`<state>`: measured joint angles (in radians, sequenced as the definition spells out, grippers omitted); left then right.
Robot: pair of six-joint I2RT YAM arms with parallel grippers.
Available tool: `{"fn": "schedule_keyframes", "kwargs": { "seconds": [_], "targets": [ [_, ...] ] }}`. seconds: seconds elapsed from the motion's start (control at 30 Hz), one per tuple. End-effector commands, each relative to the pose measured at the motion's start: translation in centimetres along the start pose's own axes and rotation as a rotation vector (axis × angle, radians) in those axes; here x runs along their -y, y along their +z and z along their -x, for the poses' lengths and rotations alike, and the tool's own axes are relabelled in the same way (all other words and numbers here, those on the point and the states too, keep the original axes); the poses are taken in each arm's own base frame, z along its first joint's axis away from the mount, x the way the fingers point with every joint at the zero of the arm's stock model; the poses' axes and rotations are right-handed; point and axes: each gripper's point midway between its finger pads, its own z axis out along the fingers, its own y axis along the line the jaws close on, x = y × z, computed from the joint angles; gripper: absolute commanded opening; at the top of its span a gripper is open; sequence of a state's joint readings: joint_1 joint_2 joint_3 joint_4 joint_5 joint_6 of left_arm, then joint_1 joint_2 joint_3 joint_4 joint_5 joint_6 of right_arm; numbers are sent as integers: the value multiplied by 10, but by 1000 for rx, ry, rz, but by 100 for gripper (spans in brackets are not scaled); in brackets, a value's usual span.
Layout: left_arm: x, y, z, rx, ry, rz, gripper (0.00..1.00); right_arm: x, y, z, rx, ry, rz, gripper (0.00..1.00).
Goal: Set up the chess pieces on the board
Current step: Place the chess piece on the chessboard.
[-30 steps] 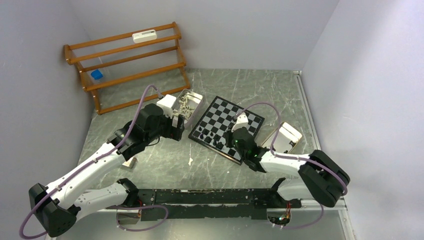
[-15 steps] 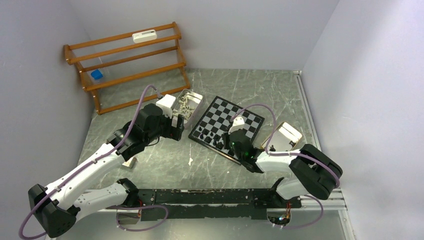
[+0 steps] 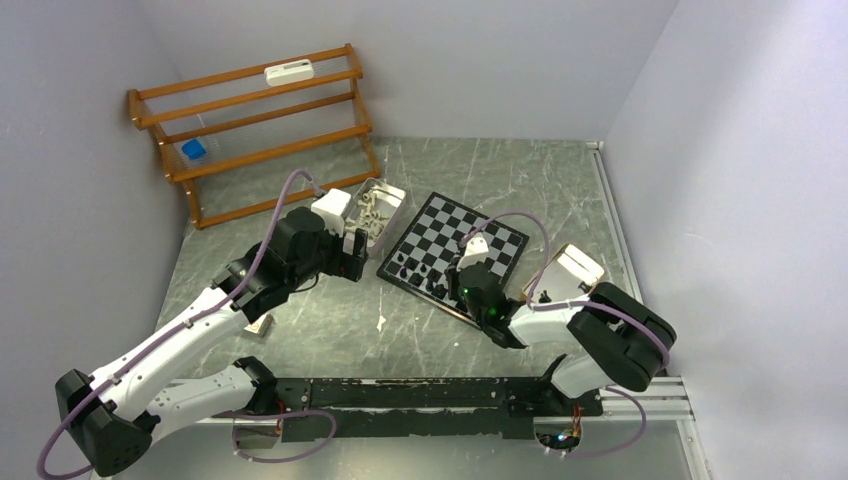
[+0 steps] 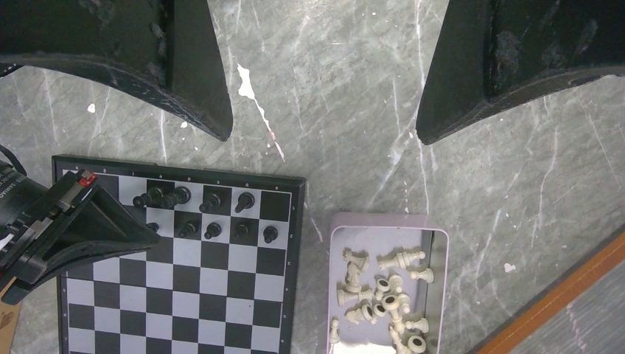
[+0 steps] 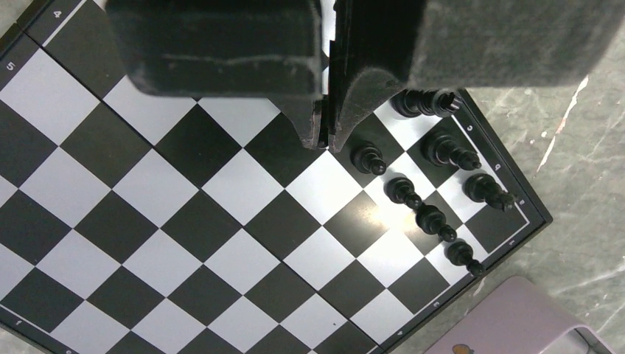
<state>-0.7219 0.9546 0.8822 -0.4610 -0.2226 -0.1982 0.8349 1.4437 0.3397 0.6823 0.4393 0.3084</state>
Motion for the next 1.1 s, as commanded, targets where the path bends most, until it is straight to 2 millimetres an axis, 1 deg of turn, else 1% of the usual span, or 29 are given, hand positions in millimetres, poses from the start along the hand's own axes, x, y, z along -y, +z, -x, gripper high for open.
{"fn": "schedule_keyframes", "kwargs": {
  "seconds": [0.0,0.3,0.43,0.57,0.83,1.07],
  "targets": [
    [-2,-4,3,20,1,7,100,5,-1,6,54,0,-27,1],
    [-2,-4,3,23,0,7,100,7,-4,-1,71,-15,-32,1],
    [-2,-5,4,24,1,5,100,10,-4,1,88,-31,-60,0],
    [-1,-4,3,22,1,1,100,12,-4,8,122,-32,-70,0],
    [-1,-4,3,21,1,1,100,5,2,10,130,-36,-53,0],
    [-1,-5,3,24,2,3,100,4,1,2,125,-31,-47,5]
  ]
}}
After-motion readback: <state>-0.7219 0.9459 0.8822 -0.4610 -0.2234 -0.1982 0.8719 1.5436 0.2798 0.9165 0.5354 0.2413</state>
